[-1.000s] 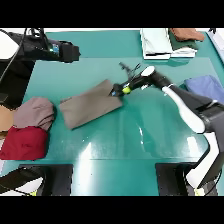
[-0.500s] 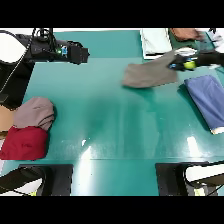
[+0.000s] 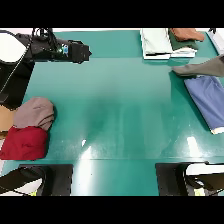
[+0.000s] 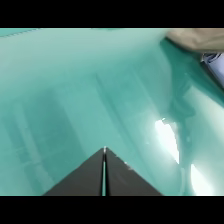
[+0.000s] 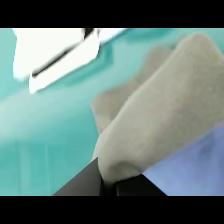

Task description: Fold the shirts.

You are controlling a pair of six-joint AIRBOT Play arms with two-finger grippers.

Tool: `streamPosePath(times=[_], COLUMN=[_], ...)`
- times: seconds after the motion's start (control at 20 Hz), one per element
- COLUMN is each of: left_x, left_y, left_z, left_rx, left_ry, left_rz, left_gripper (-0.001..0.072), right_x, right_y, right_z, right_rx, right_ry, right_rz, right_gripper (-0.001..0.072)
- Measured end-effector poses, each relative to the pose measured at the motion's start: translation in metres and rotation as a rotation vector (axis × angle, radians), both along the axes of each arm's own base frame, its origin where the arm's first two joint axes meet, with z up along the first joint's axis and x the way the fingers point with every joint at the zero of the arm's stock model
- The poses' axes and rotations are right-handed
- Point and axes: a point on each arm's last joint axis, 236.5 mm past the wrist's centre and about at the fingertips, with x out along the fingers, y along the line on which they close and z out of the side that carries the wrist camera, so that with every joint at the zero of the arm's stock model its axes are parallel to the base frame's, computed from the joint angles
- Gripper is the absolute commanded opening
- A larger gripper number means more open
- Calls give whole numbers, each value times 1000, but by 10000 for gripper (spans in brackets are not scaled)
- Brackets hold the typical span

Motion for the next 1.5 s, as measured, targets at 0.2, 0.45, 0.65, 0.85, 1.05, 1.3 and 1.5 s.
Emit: streamPosePath(times=[0.2, 0.45, 0.65, 0.85, 1.05, 1.3, 1.5], left_x=[-2, -3, -5, -6, -7, -7, -7], left_y=[-1, -1, -1, -1, -1, -1, -1], left_z=[-2, -3, -5, -7, -7, -8, -8], left_rx=[-3, -3, 1, 9, 17, 28, 31], left_ry=[16, 23, 30, 37, 33, 25, 23], left_rz=[-3, -6, -9, -14, -20, -29, -31], left_gripper=[24, 24, 24, 24, 25, 24, 24], right_x=[5, -6, -28, -69, -129, -215, -265], right_y=[-15, -15, -17, -28, -44, -58, -70], right_z=[56, 95, 98, 77, 30, -49, -80], right_rx=[-75, -186, -226, -216, -184, -126, -104], right_ry=[-117, -130, -82, 9, 157, 387, 494], right_rz=[-25, 15, 17, -33, -125, -246, -338], right_gripper=[14, 14, 14, 14, 16, 407, 529])
